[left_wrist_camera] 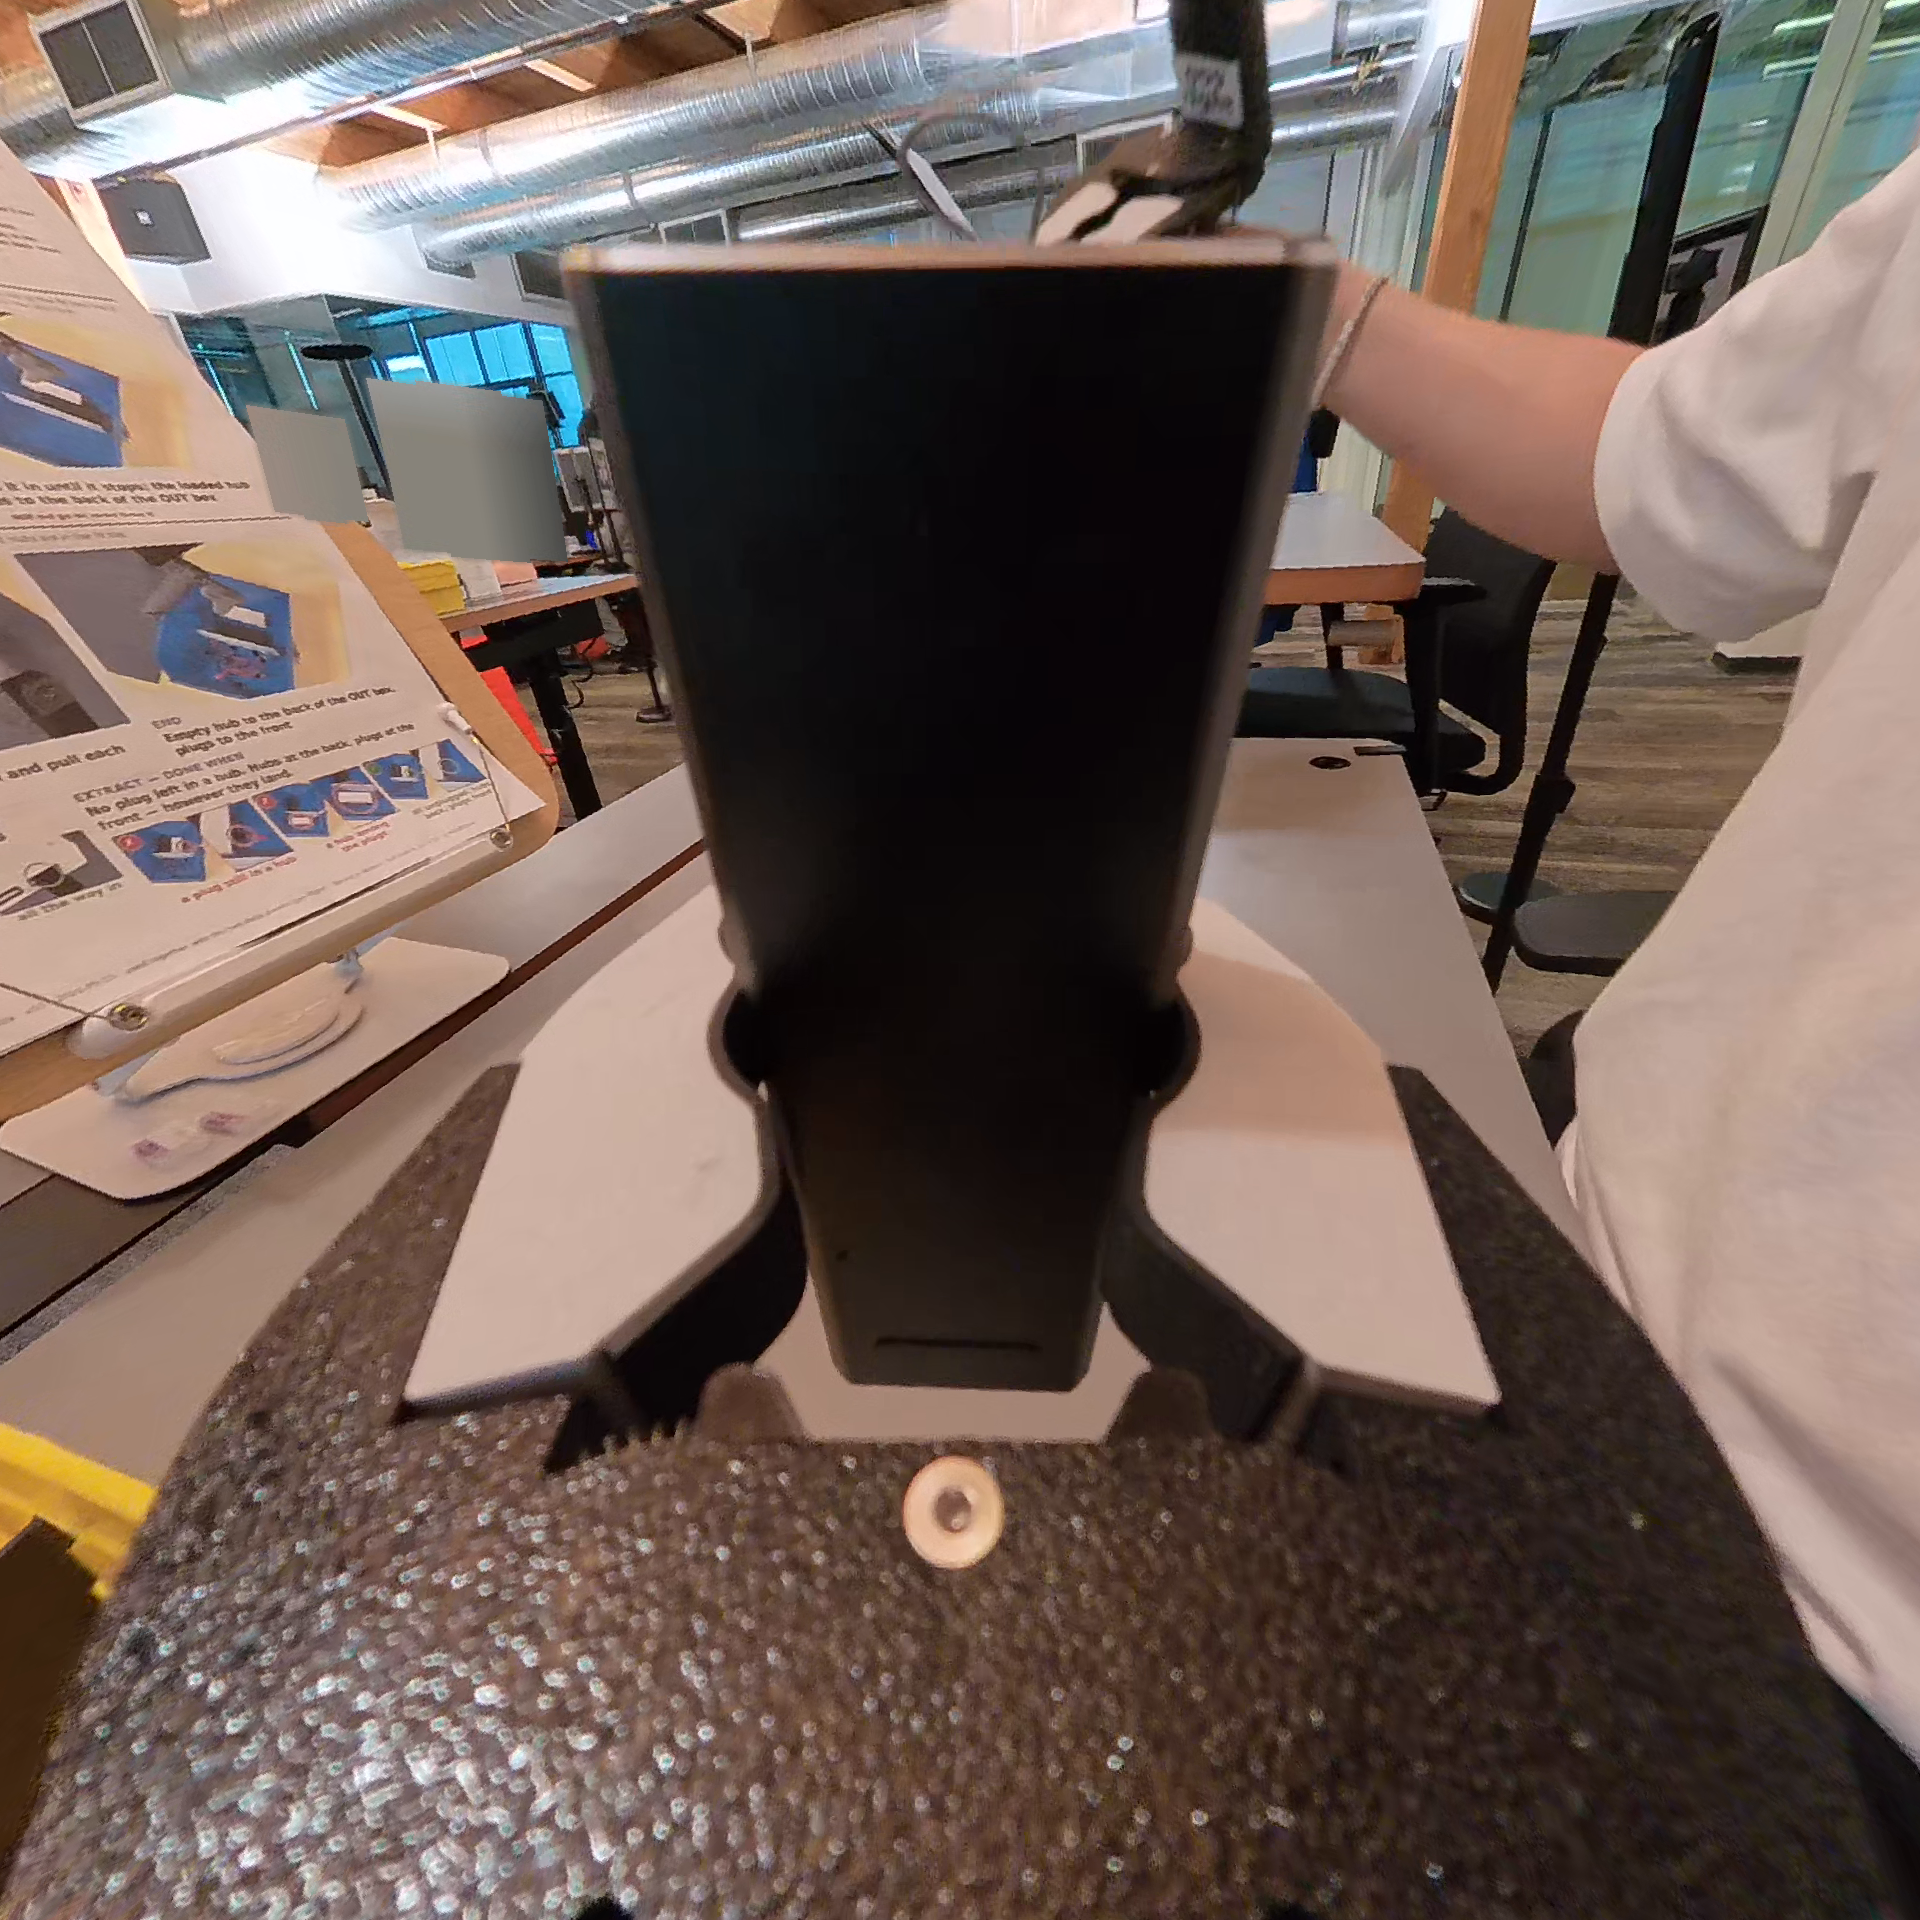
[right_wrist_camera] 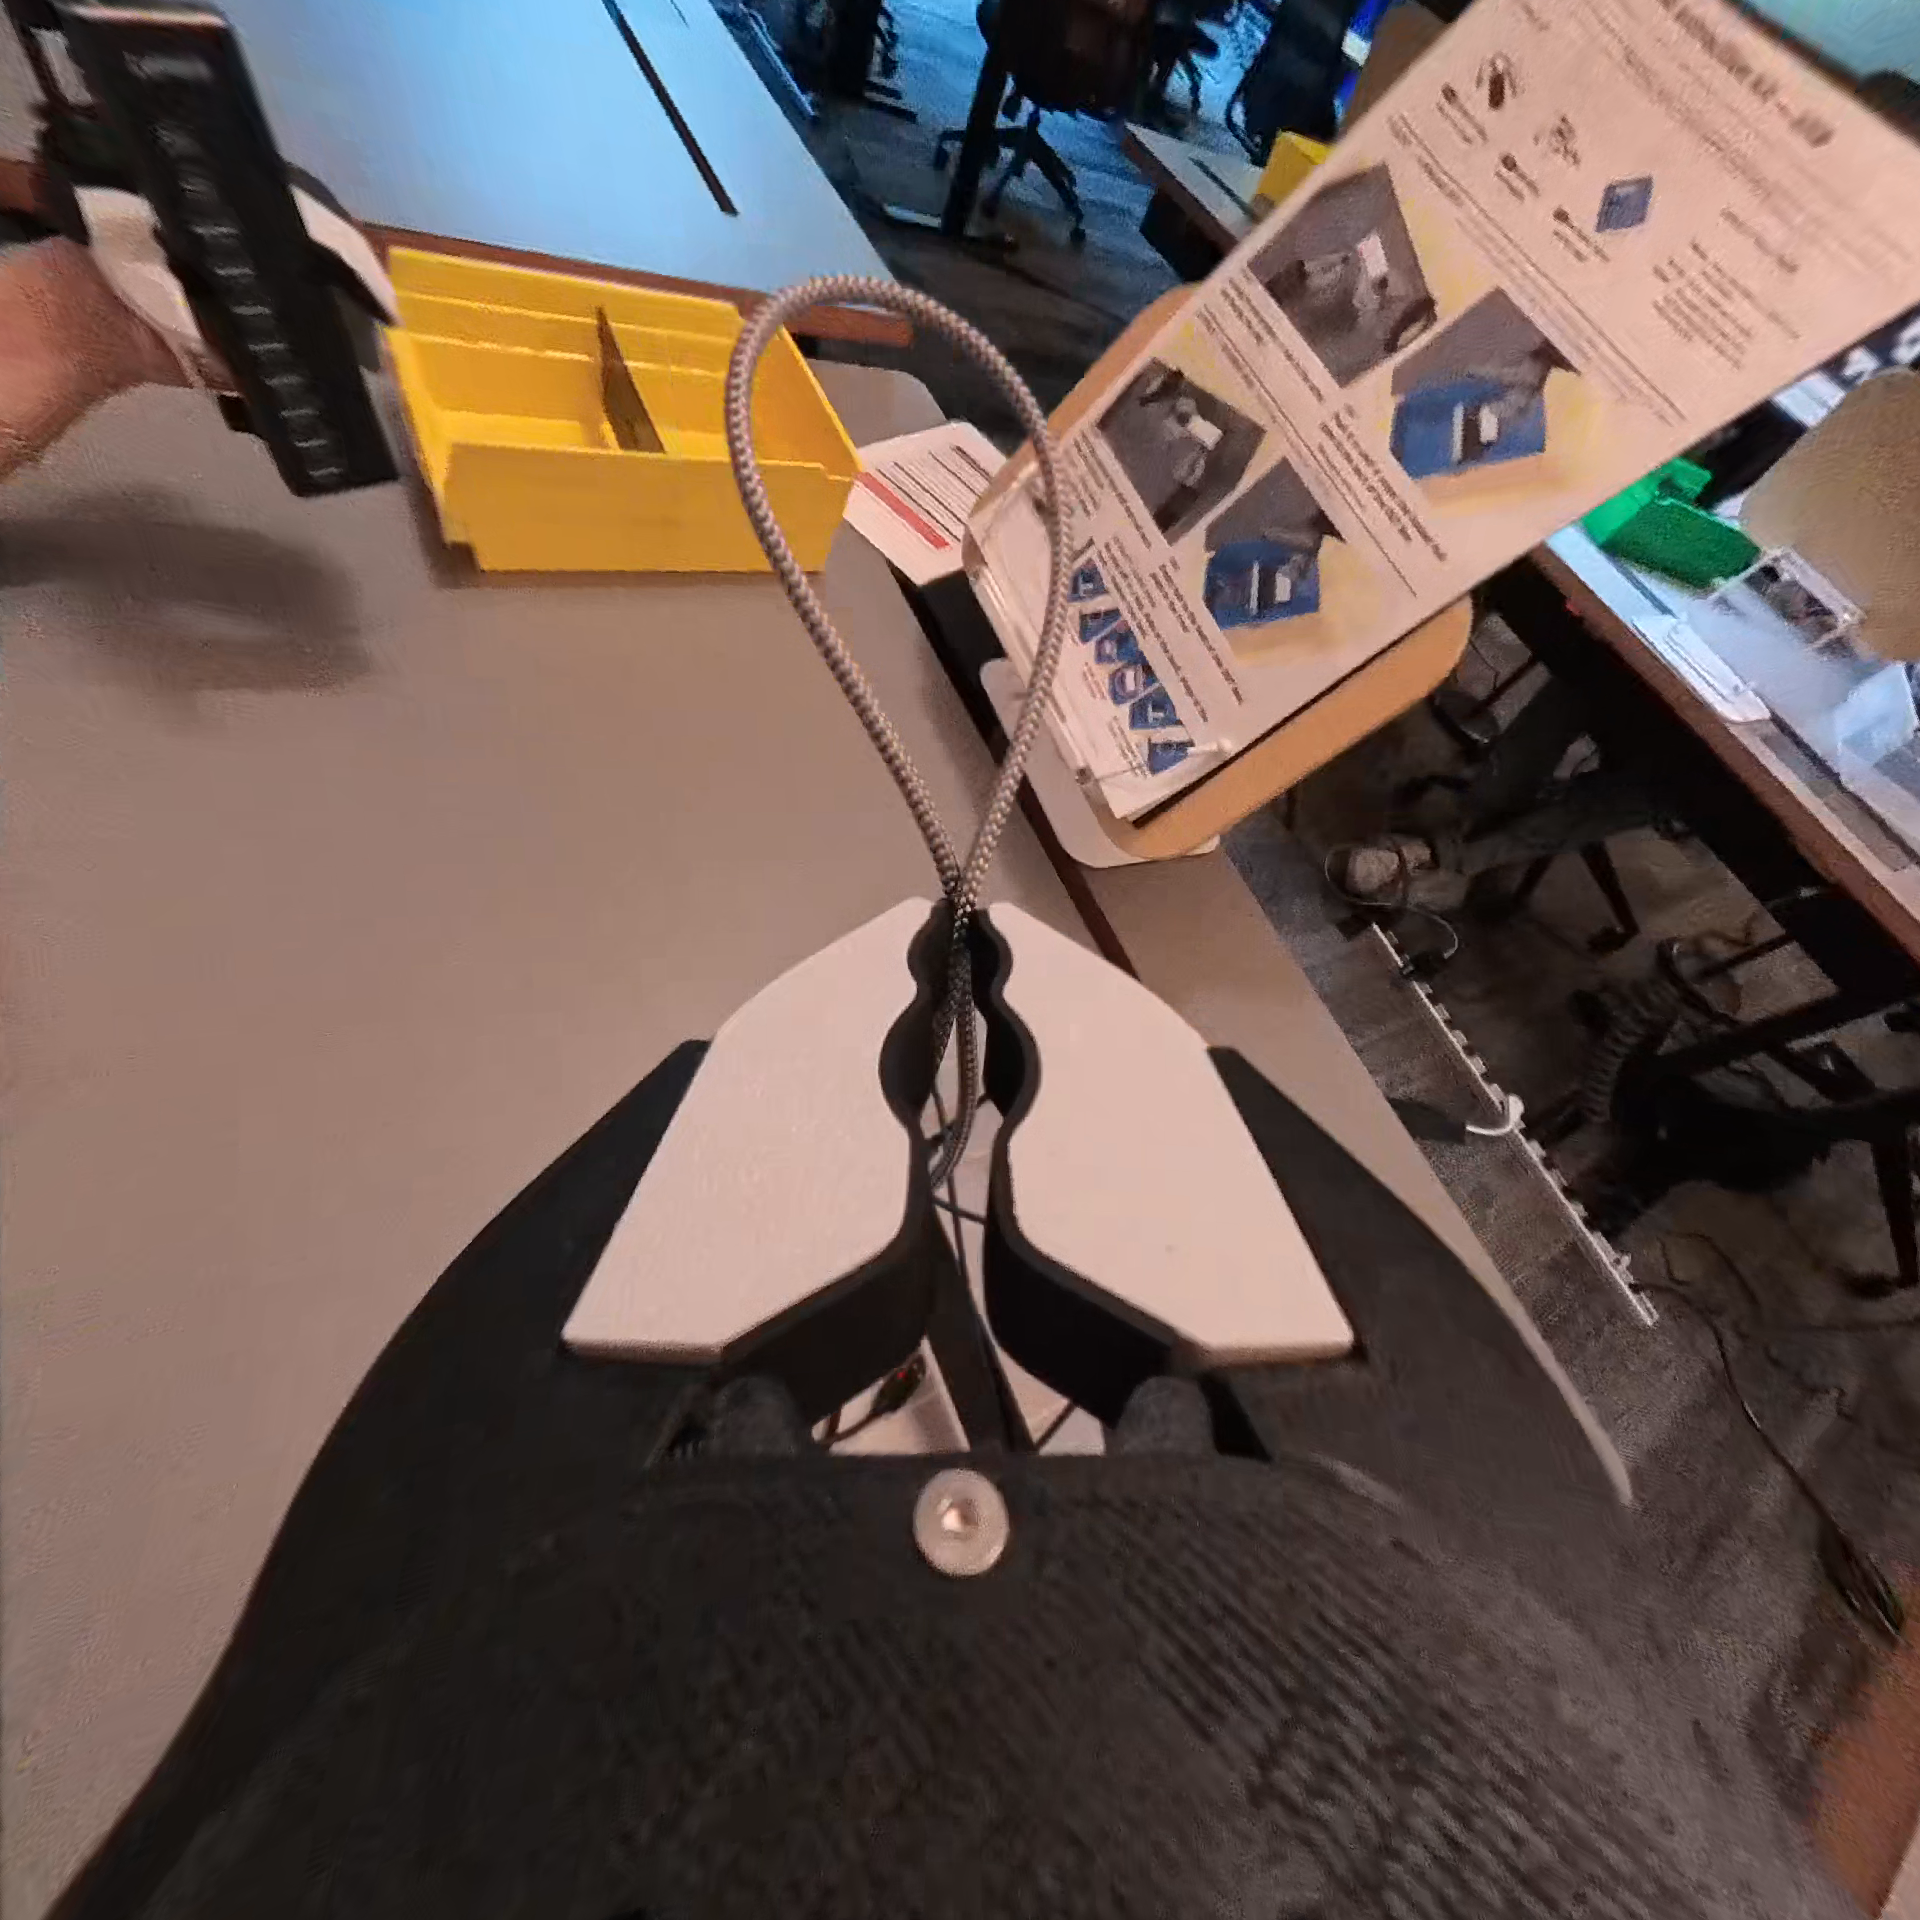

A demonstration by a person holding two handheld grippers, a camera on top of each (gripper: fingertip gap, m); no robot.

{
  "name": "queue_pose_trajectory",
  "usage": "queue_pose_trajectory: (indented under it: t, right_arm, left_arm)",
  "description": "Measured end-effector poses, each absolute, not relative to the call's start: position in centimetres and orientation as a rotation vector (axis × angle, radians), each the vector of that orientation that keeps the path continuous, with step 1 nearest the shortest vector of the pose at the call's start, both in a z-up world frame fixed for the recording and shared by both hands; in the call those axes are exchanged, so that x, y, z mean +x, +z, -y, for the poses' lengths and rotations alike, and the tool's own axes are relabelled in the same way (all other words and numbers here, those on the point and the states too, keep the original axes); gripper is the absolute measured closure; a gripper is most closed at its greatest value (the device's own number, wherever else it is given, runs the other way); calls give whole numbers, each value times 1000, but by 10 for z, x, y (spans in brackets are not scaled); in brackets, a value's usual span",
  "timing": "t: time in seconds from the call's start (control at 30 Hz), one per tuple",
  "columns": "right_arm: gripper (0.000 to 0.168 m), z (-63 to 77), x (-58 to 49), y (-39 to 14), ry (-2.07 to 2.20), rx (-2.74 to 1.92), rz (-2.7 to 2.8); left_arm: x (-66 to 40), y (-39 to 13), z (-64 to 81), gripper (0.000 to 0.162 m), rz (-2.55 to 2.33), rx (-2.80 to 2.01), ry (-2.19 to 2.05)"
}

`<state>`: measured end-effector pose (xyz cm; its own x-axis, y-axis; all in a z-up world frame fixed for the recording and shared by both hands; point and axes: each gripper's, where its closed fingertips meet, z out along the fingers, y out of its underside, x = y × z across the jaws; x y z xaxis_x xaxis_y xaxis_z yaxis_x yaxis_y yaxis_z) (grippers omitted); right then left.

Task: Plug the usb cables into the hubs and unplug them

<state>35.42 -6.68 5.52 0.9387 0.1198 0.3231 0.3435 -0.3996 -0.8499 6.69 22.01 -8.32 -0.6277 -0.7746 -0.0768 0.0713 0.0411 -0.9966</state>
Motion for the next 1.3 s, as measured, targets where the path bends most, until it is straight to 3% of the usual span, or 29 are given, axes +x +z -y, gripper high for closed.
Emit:
queue_pose_trajectory:
  t: [0.4, 0.77, 1.0, 1.13, 1.23, 1.3]
  right_arm:
    - [164, 41, 423, 59, -517, -1861, 175]
    - [164, 95, 389, -166, -626, -2670, 428]
    - [162, 99, 390, -245, -601, -2762, 361]
    - [124, 98, 396, -232, -649, -2747, 247]
    - [80, 93, 397, -168, -716, -2572, 14]
    - [66, 76, 384, -111, -735, -2361, -141]
  left_arm:
    - [69, -84, -210, 91, -1696, -691, -1680]
    - [73, -92, -207, 91, -1715, -695, -1710]
    - [77, -96, -202, 91, -1725, -696, -1734]
    - [79, -98, -200, 91, -1733, -700, -1731]
    - [80, -99, -199, 91, -1731, -705, -1736]
    - [81, -100, -198, 91, -1730, -708, -1742]
